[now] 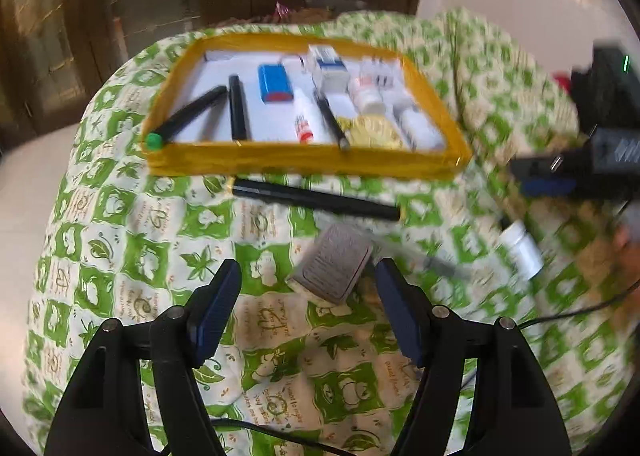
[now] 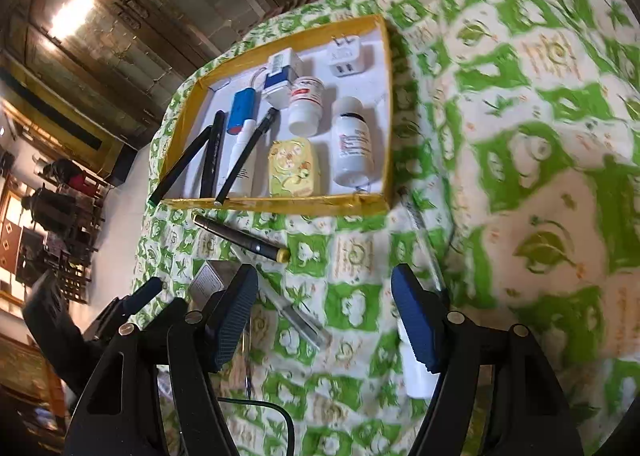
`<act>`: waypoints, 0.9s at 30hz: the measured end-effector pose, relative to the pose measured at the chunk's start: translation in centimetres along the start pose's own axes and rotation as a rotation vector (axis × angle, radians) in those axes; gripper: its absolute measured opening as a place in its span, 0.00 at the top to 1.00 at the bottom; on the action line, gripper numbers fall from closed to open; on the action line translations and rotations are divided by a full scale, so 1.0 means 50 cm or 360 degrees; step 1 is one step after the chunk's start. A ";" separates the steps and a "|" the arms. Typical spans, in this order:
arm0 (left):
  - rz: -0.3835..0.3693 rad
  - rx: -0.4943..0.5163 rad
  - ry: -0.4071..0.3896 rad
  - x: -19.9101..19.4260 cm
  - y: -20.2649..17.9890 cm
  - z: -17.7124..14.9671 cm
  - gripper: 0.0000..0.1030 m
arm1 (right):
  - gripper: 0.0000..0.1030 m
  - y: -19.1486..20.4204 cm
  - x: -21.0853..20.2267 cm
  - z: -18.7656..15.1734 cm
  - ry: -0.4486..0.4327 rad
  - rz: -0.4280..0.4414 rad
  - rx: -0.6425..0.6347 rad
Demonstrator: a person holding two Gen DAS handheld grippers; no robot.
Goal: Organize rigid objects
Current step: 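Grasp the small white label box with the left tool while the right tool grasps the white pill bottle, then carry the label box over the tray with the left tool while the right tool carries the pill bottle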
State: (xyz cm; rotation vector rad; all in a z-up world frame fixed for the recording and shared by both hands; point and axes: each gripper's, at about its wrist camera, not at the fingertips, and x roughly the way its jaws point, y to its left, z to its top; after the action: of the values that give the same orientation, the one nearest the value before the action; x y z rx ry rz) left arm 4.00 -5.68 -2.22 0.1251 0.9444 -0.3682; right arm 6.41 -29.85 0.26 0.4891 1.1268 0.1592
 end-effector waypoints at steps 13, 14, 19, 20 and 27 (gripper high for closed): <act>-0.0019 0.0193 0.0081 0.066 -0.058 -0.003 0.66 | 0.48 -0.013 0.015 -0.019 0.0245 -0.0240 -0.0072; -0.0036 0.0180 0.0090 0.067 -0.055 -0.004 0.66 | 0.53 -0.014 0.020 -0.024 0.0266 -0.0261 -0.0081; -0.0123 0.0004 0.0081 0.052 -0.014 0.000 0.66 | 0.65 0.000 0.048 -0.057 0.0344 -0.0562 -0.0261; -0.0141 -0.0041 0.0075 0.048 -0.003 0.001 0.66 | 0.66 0.002 0.056 -0.063 0.0358 -0.0616 -0.0296; -0.0183 -0.0217 0.0056 0.040 0.038 0.003 0.66 | 0.71 0.019 0.110 -0.101 0.0396 -0.0833 -0.0509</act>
State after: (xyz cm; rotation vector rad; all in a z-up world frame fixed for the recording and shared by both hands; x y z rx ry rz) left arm 5.85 -4.44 -3.85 -0.0475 1.0111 -0.4072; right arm 4.37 -25.53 -5.59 -0.1215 1.4064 -0.0605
